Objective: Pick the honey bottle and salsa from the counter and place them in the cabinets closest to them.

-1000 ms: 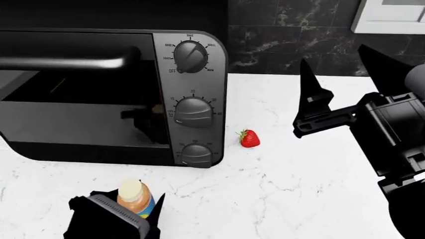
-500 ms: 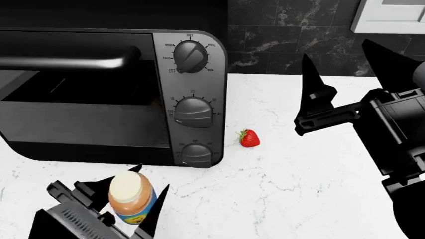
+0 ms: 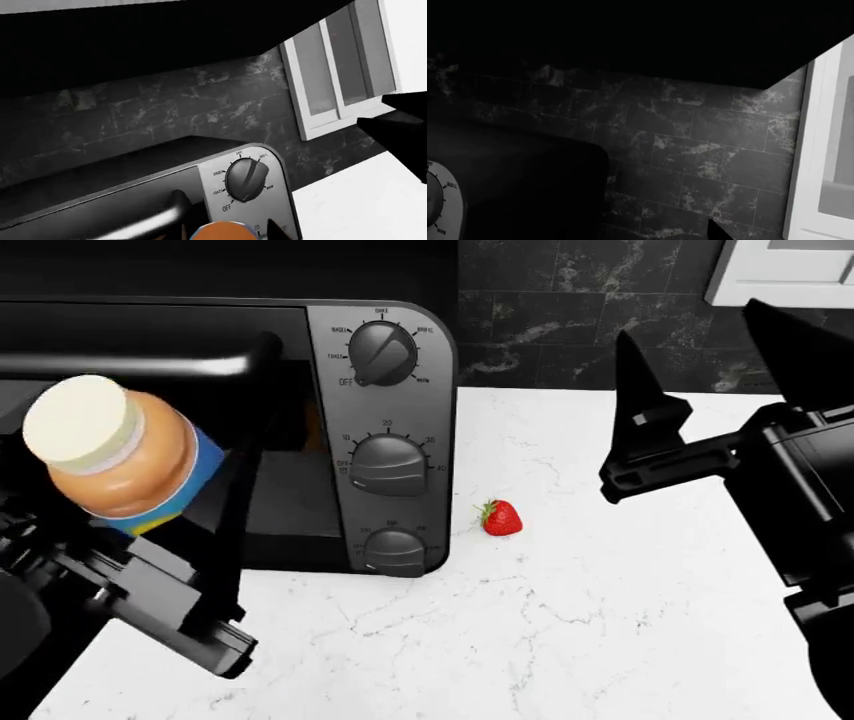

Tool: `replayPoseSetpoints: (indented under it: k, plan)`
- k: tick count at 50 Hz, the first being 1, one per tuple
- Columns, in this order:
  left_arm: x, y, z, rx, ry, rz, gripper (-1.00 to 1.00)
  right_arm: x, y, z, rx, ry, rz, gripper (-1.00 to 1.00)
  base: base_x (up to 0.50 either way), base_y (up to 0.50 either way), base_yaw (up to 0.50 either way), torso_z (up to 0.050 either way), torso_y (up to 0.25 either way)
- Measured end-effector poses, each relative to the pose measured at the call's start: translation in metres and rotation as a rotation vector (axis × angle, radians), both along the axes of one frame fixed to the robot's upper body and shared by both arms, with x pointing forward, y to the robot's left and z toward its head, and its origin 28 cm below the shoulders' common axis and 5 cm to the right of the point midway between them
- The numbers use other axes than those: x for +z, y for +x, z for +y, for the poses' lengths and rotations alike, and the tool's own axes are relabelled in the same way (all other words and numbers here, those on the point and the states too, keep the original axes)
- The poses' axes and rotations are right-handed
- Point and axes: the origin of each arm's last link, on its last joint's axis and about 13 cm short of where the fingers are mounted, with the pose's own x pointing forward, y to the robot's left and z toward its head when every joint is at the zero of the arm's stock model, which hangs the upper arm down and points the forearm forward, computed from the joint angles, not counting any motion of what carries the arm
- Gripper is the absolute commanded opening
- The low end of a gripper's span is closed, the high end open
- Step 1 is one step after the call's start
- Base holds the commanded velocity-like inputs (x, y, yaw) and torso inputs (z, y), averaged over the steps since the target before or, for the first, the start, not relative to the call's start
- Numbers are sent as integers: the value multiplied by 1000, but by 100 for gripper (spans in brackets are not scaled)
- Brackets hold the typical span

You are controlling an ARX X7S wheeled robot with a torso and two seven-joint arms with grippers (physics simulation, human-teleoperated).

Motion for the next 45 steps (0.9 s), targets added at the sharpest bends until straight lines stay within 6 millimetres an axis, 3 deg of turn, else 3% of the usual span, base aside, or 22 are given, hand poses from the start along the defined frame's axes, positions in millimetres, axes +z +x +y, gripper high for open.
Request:
replayPoseSetpoints:
  k: [19,45]
  plan:
    - [72,-6,-12,51,-88,-205,-100,1,-1,1,4,2,-6,100,0,0,0,0,0]
    - [156,4,-30,43,-135,-393,-100,0,1,4,15,5,-5,100,0,0,0,0,0]
